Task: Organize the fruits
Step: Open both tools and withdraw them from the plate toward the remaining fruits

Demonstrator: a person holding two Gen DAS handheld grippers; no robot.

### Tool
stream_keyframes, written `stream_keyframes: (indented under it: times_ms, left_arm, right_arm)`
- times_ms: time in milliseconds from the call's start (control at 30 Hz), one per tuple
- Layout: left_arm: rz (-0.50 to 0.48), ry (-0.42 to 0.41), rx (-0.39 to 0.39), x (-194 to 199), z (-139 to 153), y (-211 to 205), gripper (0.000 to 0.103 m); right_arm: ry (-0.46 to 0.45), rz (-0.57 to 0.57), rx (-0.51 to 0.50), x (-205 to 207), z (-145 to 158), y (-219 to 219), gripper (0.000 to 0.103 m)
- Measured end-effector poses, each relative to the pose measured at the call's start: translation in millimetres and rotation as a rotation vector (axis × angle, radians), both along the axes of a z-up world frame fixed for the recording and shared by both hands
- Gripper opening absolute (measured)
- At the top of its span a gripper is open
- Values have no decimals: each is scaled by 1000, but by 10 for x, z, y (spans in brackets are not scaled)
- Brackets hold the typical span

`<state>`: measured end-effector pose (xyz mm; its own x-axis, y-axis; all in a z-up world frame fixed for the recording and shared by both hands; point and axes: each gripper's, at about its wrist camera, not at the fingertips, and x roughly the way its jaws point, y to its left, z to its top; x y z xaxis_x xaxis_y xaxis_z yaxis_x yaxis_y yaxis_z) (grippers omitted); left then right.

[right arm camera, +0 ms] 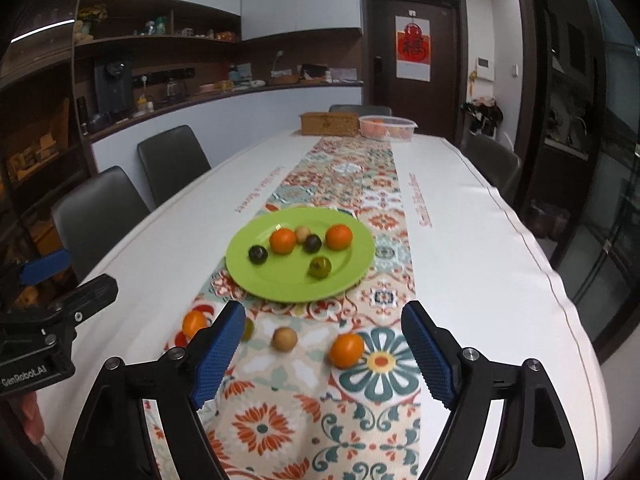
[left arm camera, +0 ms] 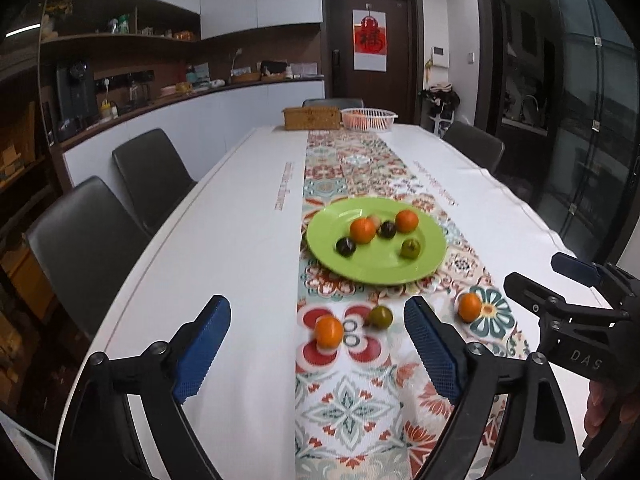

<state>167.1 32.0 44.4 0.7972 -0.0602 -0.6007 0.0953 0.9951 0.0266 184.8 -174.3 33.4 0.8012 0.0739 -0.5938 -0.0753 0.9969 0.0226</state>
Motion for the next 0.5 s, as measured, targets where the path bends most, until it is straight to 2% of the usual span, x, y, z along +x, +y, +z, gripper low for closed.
stream_keyframes:
  times_ms: [233, 500]
  left_arm:
    - [-7, 76, 12, 85, -283, 6, 89]
    - [-14, 131, 67, 268, -566, -13, 88]
  right_arm:
    - [72, -32, 1, 32, -254, -58, 81]
    - [159, -73, -9, 187, -541, -116, 81]
